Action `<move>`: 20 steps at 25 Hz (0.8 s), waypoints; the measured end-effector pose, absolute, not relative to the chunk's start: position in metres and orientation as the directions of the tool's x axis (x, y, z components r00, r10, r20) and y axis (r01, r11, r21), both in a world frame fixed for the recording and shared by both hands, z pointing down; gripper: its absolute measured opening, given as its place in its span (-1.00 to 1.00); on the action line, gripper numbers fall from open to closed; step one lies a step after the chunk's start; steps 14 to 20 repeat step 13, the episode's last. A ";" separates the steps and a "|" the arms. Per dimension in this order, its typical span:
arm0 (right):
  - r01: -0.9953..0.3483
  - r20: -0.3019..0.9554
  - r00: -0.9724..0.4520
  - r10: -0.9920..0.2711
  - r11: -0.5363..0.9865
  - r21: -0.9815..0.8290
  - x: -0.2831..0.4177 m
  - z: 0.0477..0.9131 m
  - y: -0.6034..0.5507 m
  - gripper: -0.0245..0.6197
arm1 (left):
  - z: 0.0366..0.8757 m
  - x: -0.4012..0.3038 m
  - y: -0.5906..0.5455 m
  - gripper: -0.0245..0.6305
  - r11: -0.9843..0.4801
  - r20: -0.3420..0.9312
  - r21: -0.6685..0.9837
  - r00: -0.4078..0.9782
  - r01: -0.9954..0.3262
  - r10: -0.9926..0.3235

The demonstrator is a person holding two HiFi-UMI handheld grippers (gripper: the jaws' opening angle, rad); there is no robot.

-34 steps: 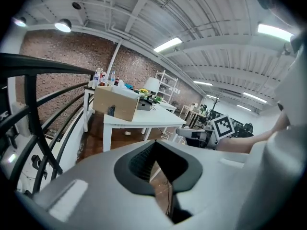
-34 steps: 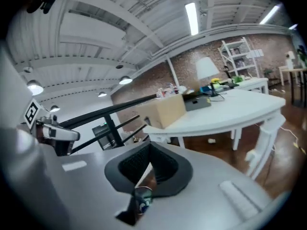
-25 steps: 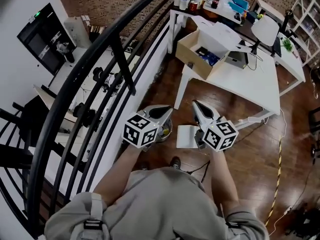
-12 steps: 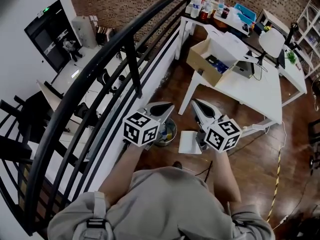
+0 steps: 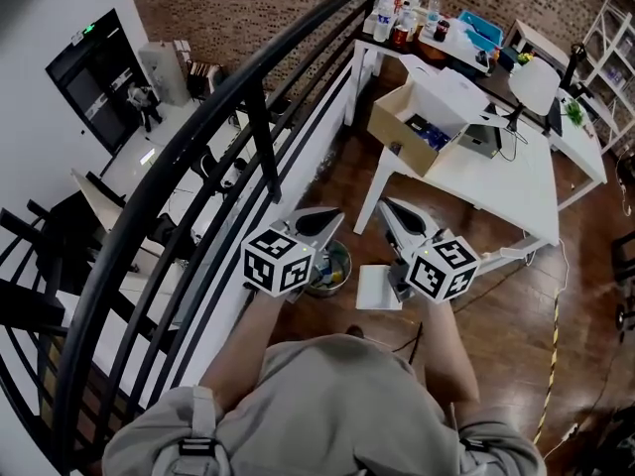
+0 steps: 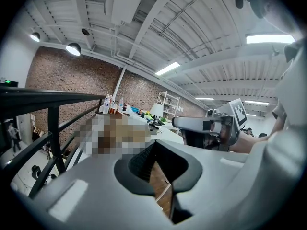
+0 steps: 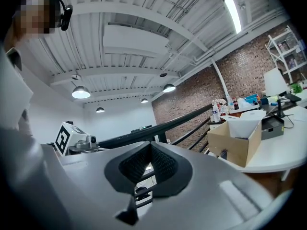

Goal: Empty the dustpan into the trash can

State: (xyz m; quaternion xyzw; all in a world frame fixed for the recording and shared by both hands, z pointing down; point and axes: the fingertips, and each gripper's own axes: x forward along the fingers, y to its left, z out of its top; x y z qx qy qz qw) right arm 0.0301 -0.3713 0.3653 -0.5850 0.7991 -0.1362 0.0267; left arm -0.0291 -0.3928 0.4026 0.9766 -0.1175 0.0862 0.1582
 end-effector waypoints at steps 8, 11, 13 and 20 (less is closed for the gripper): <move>-0.929 0.117 -0.301 -0.946 0.263 -0.261 0.033 0.369 -0.369 -0.92 | 0.403 -0.025 -0.391 -0.92 -0.925 0.206 0.292 0.960 -0.245 -0.189; -0.927 0.114 -0.304 -0.946 0.266 -0.263 0.032 0.368 -0.370 -0.92 | 0.402 -0.024 -0.390 -0.92 -0.924 0.206 0.294 0.960 -0.244 -0.188; -0.926 0.113 -0.306 -0.945 0.268 -0.265 0.032 0.367 -0.371 -0.92 | 0.401 -0.022 -0.390 -0.92 -0.924 0.206 0.295 0.961 -0.243 -0.186; -0.926 0.113 -0.306 -0.945 0.268 -0.265 0.032 0.367 -0.371 -0.92 | 0.401 -0.022 -0.390 -0.92 -0.924 0.206 0.295 0.961 -0.243 -0.186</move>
